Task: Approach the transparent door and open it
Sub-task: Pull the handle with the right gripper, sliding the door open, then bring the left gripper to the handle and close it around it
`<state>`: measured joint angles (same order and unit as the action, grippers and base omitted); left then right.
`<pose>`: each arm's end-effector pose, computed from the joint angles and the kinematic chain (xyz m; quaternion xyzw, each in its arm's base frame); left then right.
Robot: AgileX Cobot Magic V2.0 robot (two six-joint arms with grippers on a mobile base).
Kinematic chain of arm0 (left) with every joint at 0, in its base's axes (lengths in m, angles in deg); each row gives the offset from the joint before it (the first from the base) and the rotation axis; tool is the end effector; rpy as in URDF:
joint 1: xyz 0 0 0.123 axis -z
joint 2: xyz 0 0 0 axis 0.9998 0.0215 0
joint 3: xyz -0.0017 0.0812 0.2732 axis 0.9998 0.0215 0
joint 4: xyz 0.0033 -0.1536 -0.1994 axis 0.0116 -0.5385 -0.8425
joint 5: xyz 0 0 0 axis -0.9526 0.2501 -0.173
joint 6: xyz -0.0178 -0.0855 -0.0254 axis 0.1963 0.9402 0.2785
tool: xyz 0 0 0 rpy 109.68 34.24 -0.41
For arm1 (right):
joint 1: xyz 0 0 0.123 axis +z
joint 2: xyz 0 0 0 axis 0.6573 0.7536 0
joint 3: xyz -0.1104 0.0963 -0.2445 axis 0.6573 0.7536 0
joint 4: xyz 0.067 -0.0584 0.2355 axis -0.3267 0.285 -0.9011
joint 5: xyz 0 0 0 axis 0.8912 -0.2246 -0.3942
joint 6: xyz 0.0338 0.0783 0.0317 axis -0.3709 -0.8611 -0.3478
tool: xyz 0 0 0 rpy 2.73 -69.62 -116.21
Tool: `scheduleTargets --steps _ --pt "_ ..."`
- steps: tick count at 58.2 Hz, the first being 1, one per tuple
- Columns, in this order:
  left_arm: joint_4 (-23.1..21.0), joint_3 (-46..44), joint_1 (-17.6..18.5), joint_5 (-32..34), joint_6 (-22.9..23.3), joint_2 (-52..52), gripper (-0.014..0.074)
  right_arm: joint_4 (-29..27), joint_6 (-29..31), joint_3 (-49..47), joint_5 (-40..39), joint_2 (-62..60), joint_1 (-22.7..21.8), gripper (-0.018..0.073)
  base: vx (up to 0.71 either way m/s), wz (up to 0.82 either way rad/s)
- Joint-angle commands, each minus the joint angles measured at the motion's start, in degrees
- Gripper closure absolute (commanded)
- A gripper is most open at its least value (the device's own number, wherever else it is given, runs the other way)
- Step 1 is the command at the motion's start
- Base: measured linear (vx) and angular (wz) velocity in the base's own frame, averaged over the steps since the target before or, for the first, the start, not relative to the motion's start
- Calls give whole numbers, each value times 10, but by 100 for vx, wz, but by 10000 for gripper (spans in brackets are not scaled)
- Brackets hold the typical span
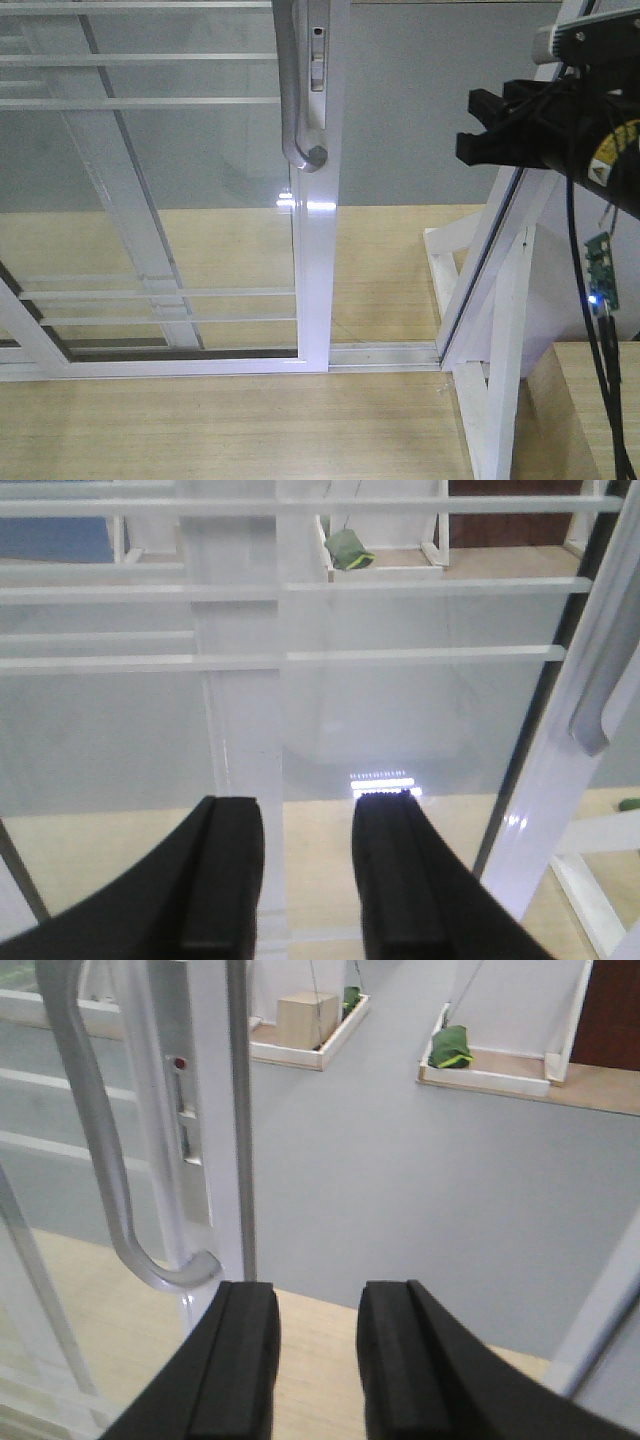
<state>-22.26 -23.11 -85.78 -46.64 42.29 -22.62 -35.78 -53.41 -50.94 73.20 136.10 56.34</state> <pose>0.1572 -0.0085 0.2897 0.0079 0.7982 -0.0282 0.6017 0.2551 0.0743 0.3074 -0.1342 0.7857 0.0900 0.5971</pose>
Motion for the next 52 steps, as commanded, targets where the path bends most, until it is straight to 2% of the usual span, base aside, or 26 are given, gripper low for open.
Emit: scheduleTargets --steps 1,11,18,26,38,52 --pt "-5 -16 22 93 4 44 226 -2 4 4 19 -61 -3 270 0 0" --pt "-5 -17 70 235 5 144 226 -2 4 29 113 -131 -3 270 0 0" --pt "-4 -24 99 307 5 211 224 -6 4 33 163 -154 -3 270 0 0" --pt "1 -71 119 323 5 273 197 -22 4 33 193 -154 -3 270 0 0" --pt "1 -180 132 320 5 354 141 -30 4 33 195 -154 -3 270 0 0" --pt "0 -286 143 315 5 434 134 -29 4 33 195 -154 -3 270 0 0"
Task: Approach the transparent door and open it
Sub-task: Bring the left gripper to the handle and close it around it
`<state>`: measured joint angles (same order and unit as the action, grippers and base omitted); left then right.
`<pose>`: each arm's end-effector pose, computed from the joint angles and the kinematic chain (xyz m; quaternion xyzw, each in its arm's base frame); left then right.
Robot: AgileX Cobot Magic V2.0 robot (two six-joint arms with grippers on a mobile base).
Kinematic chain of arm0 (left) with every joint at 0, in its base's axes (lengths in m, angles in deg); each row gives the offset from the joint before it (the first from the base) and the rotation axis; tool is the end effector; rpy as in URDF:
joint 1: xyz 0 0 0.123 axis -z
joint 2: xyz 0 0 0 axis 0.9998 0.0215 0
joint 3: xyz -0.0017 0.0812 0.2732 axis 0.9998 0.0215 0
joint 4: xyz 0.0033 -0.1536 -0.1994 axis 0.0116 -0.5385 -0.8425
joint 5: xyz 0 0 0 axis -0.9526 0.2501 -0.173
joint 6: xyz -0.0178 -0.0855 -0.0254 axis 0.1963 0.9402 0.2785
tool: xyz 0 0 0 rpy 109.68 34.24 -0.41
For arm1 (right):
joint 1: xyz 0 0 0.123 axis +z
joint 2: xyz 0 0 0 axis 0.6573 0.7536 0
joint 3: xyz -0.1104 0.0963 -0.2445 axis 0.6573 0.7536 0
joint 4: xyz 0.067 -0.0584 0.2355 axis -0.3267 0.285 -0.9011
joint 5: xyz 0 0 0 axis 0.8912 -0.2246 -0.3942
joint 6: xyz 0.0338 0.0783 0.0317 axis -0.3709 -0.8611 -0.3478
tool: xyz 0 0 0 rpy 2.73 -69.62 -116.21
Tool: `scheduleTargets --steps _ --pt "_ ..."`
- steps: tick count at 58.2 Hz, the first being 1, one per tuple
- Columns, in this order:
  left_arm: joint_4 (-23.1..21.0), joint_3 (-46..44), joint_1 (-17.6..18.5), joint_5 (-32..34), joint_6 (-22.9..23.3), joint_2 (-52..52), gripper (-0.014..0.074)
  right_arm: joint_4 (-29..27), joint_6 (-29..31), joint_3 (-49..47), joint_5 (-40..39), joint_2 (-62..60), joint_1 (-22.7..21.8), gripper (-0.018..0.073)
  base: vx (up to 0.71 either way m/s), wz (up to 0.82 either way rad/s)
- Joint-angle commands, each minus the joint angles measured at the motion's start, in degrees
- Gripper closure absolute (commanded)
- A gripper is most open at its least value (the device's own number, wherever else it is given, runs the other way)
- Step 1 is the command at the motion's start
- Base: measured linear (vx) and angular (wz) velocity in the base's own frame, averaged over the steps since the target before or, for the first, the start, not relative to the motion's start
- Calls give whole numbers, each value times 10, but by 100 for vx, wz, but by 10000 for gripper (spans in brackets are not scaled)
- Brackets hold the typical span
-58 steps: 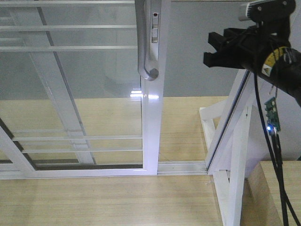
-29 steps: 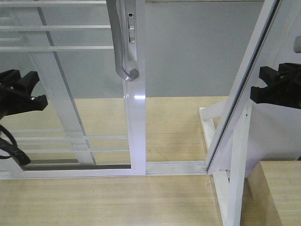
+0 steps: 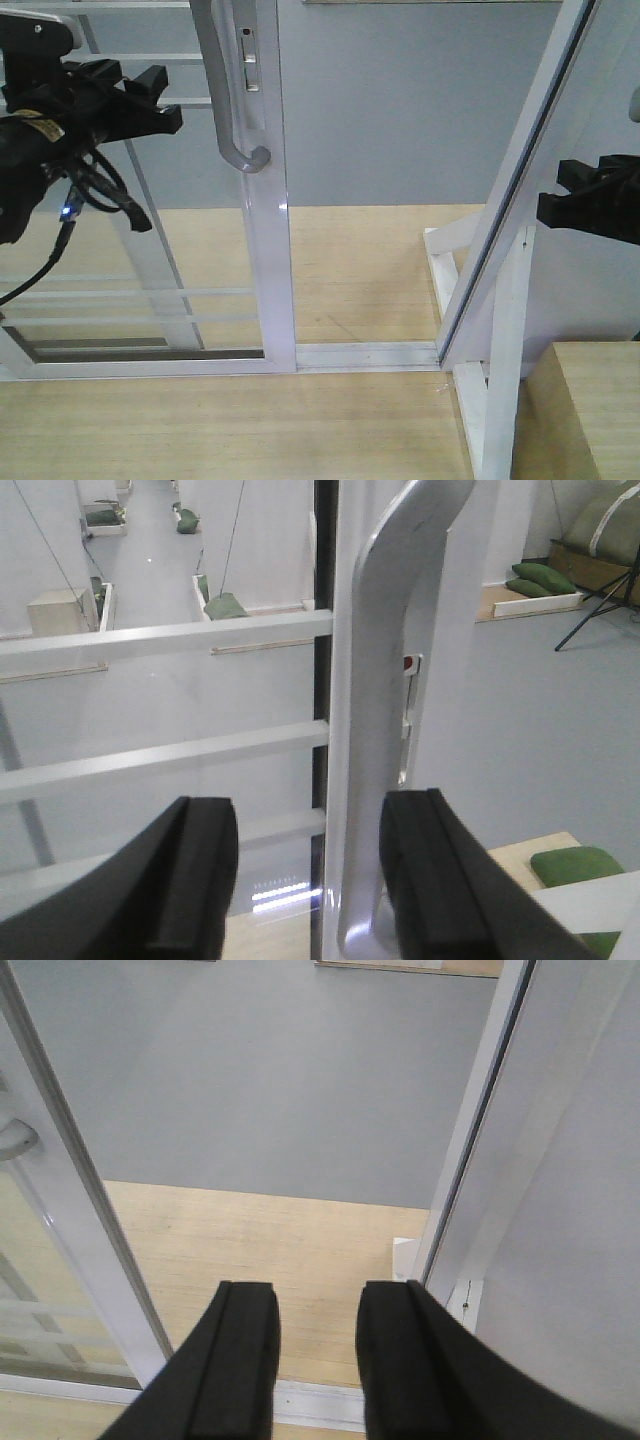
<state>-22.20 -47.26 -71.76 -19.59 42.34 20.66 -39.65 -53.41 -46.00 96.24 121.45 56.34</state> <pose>0.3230 -0.0965 0.2850 0.0924 0.7493 -0.0982 0.6483 0.1948 0.0411 0.3081 -0.0586 0.8481 0.0282 0.5259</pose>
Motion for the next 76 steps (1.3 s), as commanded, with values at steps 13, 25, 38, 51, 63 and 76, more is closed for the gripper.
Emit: scheduleTargets --steps 13,25,38,51,63,76 --pt "-1 -106 3 18 6 49 134 14 6 -16 -35 -8 -3 270 0 0" --pt "-1 -149 8 17 50 85 134 32 6 -16 -35 -8 -3 270 0 0" --pt "0 -196 29 13 50 126 134 48 6 -16 -31 -7 -3 270 0 0" --pt "0 -229 36 26 26 163 134 48 6 -16 -29 -7 -3 270 0 0" --pt "-7 -232 36 40 -60 181 136 48 6 -16 -29 -7 -3 270 0 0" --pt "-7 -232 23 40 -61 181 136 48 6 -16 -29 -7 -3 270 0 0"
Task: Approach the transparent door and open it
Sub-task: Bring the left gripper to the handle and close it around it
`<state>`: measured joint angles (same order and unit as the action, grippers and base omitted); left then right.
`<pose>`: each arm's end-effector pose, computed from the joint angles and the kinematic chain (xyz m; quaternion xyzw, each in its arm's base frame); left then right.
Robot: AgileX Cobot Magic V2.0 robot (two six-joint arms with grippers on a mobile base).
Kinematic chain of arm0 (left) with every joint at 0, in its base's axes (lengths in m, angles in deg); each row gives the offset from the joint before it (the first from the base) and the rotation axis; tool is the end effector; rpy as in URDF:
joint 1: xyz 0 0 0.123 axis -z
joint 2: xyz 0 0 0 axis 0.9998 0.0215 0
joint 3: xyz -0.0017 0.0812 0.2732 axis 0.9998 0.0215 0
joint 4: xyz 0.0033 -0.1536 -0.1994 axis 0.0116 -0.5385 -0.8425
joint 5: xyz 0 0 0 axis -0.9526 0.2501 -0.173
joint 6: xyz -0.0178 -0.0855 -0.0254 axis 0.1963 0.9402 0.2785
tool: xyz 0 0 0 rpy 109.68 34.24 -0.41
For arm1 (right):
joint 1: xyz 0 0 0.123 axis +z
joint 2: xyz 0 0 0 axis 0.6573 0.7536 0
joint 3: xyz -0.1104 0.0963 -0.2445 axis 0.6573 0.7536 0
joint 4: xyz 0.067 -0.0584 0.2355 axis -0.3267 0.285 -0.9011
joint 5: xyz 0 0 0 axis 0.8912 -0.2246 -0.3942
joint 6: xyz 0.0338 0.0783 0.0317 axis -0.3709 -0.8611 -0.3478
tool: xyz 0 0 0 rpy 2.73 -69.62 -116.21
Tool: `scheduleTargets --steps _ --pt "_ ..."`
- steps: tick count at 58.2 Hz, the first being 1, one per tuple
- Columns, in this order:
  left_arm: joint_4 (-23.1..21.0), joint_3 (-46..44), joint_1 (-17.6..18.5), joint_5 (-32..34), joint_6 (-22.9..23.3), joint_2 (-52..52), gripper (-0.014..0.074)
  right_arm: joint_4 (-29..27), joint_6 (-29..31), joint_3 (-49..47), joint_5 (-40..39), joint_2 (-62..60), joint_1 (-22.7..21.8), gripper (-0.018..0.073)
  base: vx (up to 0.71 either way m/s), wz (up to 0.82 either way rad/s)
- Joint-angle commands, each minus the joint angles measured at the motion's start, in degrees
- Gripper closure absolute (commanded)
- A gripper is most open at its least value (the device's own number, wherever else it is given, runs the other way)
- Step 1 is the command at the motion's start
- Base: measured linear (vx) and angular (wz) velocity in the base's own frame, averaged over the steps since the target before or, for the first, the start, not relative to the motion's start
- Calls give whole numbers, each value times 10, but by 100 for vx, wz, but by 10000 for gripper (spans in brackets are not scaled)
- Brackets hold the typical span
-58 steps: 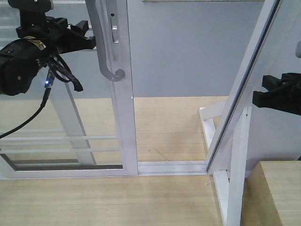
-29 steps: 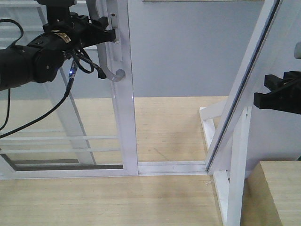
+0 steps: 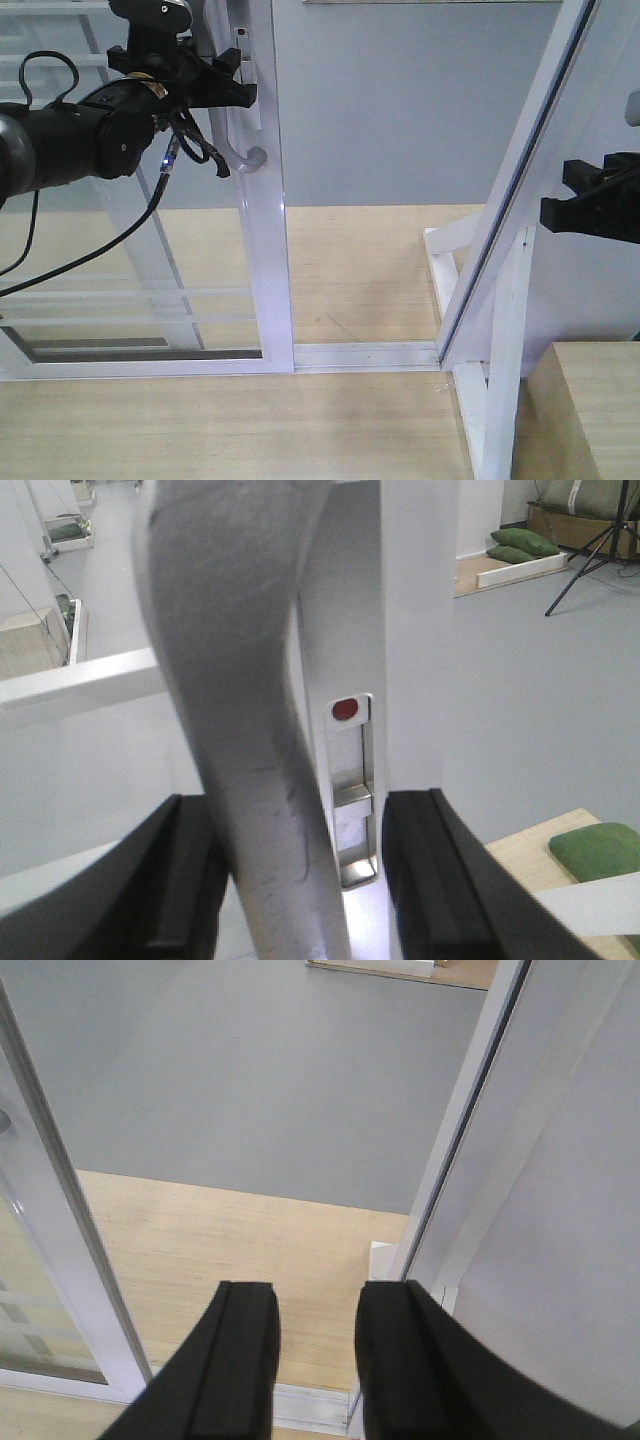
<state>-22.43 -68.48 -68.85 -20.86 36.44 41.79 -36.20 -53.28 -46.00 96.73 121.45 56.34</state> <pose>0.4126 -0.1471 0.2570 0.1495 0.7469 -0.0814 0.6428 0.1951 0.0393 0.3082 -0.0786 0.8460 0.0041 0.5274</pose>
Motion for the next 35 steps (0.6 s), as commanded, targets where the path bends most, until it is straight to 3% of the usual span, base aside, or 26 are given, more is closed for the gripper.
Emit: scheduleTargets --steps 1,16,35 --pt "-4 -20 -8 52 -2 -30 136 13 4 -16 -34 -7 -3 270 0 0" --pt "-50 -20 -34 46 -1 -33 136 13 4 -16 -34 -7 -3 270 0 0" --pt "-49 -20 -34 35 -2 -38 136 13 4 -16 -34 -7 -3 270 0 0"
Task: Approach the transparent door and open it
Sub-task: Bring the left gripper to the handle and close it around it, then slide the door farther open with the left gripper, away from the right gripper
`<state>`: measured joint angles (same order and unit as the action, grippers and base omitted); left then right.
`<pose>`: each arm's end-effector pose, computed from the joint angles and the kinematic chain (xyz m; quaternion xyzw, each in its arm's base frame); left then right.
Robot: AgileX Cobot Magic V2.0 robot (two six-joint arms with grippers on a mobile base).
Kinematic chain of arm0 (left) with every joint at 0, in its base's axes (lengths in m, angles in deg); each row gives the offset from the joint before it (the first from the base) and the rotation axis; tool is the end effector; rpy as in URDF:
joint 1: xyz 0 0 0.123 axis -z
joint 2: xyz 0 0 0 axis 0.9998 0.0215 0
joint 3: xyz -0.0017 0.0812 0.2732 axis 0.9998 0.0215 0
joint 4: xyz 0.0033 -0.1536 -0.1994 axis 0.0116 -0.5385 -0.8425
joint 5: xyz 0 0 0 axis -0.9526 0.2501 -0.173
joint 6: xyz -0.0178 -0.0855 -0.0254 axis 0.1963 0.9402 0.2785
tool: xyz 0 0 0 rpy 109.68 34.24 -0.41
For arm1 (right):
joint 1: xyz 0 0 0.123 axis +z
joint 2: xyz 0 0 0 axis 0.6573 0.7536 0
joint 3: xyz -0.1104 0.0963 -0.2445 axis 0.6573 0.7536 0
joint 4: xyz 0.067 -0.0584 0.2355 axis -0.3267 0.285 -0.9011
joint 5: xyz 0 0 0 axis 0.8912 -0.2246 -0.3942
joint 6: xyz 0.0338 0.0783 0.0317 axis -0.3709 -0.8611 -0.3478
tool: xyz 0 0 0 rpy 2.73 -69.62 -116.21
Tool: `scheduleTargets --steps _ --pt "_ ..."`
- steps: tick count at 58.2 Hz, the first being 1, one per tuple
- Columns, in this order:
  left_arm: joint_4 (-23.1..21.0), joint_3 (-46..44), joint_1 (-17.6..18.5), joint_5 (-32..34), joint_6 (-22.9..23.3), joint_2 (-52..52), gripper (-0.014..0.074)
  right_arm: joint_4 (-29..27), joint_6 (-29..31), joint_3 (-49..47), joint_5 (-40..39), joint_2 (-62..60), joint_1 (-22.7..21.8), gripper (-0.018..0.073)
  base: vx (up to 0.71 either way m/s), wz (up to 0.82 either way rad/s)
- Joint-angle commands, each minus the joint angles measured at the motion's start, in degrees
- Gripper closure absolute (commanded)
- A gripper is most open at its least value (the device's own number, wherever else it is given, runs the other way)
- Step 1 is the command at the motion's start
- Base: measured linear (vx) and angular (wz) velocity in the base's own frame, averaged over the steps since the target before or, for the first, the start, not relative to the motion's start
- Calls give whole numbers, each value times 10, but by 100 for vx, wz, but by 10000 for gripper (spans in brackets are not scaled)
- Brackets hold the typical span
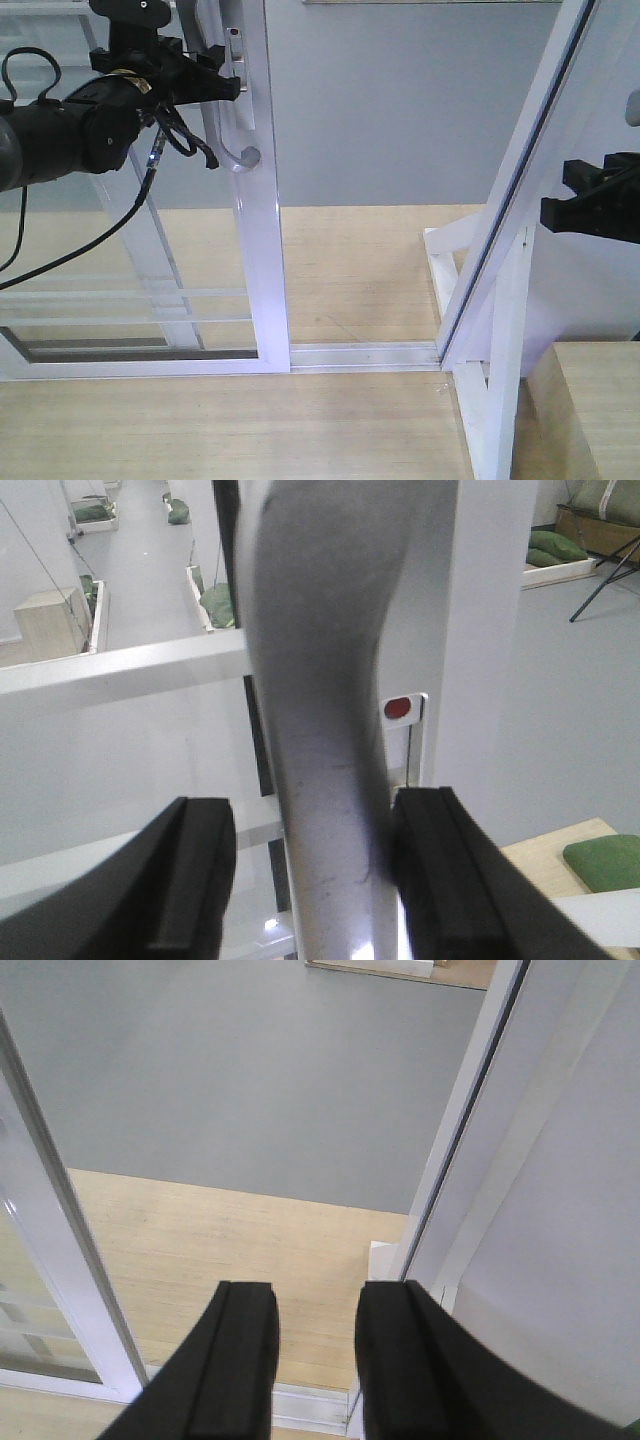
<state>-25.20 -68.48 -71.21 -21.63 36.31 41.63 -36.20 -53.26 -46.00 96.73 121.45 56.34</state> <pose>0.4182 -0.1284 0.2569 0.1133 0.7572 -0.0752 0.6389 0.1951 0.0393 0.3082 -0.0788 0.8460 0.0040 0.5274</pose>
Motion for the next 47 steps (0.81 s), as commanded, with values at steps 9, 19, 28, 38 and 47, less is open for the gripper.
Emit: scheduleTargets --steps 9,19,28,38,47 --pt "-22 -20 -10 22 -1 -36 136 13 4 -16 -34 -7 -3 270 0 0" --pt "-22 -20 -17 7 -1 -36 136 13 4 -16 -34 -7 -3 270 0 0" --pt "-22 -20 -36 -44 -1 -49 136 13 4 -16 -32 -7 -3 270 0 0" --pt "-22 -20 -64 -51 0 -62 136 13 4 -16 -31 -7 -3 270 0 0" --pt "-22 -20 -79 -69 -1 -72 136 13 4 -16 -31 -7 -3 270 0 0"
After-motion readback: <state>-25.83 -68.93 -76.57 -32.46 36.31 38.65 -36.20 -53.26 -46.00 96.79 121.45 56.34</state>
